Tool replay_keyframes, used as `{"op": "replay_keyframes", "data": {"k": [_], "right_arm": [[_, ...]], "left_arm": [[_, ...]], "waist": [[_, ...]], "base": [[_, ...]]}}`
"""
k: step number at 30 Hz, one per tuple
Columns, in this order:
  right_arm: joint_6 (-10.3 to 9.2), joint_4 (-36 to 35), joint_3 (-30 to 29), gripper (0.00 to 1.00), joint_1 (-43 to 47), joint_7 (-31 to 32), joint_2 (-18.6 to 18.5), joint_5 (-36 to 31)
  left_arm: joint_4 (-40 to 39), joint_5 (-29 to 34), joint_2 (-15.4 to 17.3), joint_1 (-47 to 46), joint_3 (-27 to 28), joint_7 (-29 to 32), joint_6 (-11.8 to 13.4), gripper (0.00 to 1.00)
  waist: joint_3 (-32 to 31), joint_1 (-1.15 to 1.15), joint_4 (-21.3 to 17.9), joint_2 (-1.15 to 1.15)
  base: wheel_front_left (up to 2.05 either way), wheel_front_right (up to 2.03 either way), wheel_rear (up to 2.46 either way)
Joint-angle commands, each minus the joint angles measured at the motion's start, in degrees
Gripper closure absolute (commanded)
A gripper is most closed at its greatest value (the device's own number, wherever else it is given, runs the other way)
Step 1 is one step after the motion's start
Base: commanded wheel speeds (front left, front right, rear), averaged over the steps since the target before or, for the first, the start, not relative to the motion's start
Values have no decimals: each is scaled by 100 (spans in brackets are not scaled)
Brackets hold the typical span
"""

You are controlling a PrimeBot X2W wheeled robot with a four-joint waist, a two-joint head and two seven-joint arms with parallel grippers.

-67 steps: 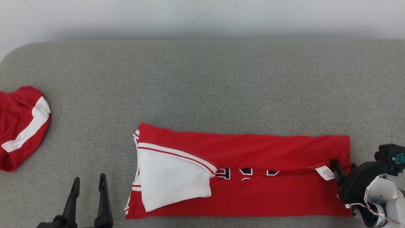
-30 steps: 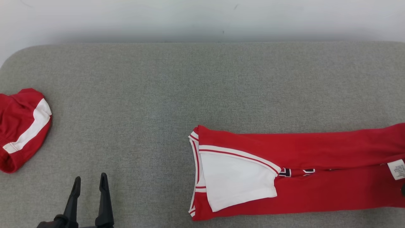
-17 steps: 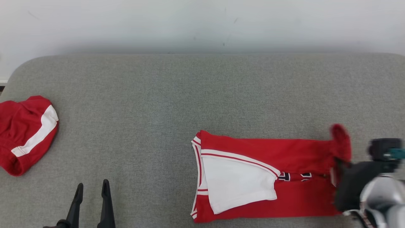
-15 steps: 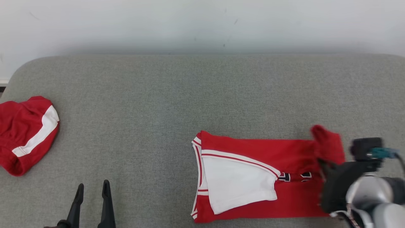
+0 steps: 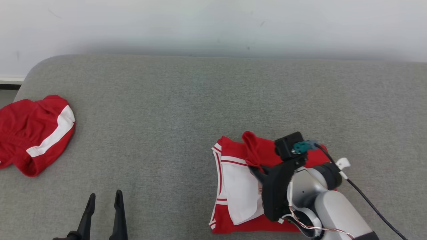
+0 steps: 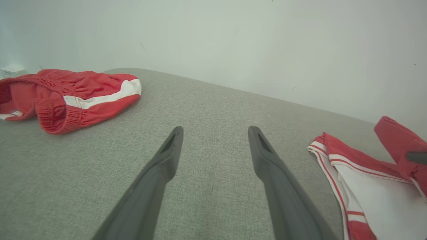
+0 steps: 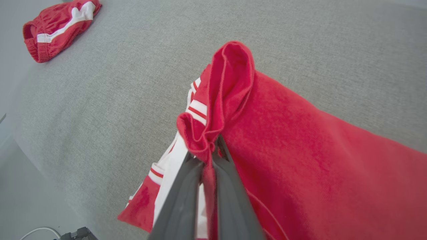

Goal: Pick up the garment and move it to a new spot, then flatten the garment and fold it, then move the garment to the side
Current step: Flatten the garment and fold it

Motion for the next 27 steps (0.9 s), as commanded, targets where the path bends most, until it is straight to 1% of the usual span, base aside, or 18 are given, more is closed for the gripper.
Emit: {"op": "replay_keyframes", "data": {"k": [1,4,11,12,13,15,17,20,22,27], "right_arm": [[-13,167,88,100,-134,-82,62,76],[-13,565,270,100,-320,-200,134,161],[-13,1333,428,100,-623,-486,230,198],[-13,1404,415,34,-666,-565,238,218],[-13,1455,384,0,-700,-638,241,270],[-13,1477,326,0,-718,-779,249,509],[-14,1355,316,0,-751,-929,257,799],[-14,1091,211,0,-782,-1176,249,963],[-14,853,122,0,-725,-1298,202,885],[-14,205,-167,0,-296,-1517,-310,281]], "left_arm": [[13,-29,-3,-19,-19,-17,-8,0],[25,-45,-3,-62,-59,-17,-1,0],[51,-98,-3,-67,-94,-17,-1,0],[52,-104,-3,-72,-97,-17,-1,0],[58,-111,-4,-80,-94,-17,-1,0],[67,-120,-4,-90,-76,-17,-1,0],[72,-123,-3,-86,-59,-17,-1,0],[58,-127,-4,-67,-4,-17,1,0],[43,-121,-4,-51,29,-17,3,0],[19,-108,-3,-43,35,-17,4,0]], "waist": [[28,0,73,0],[54,0,170,0],[113,0,283,0],[119,0,288,0],[123,0,289,0],[124,0,280,0],[111,0,268,0],[82,0,210,0],[63,0,167,0],[17,0,96,0]], "base": [[0,0,0],[0,0,0],[0,0,0],[0,0,0],[0,0,0],[0,0,0],[0,0,0],[0,0,0],[0,0,0],[0,0,0]]}}
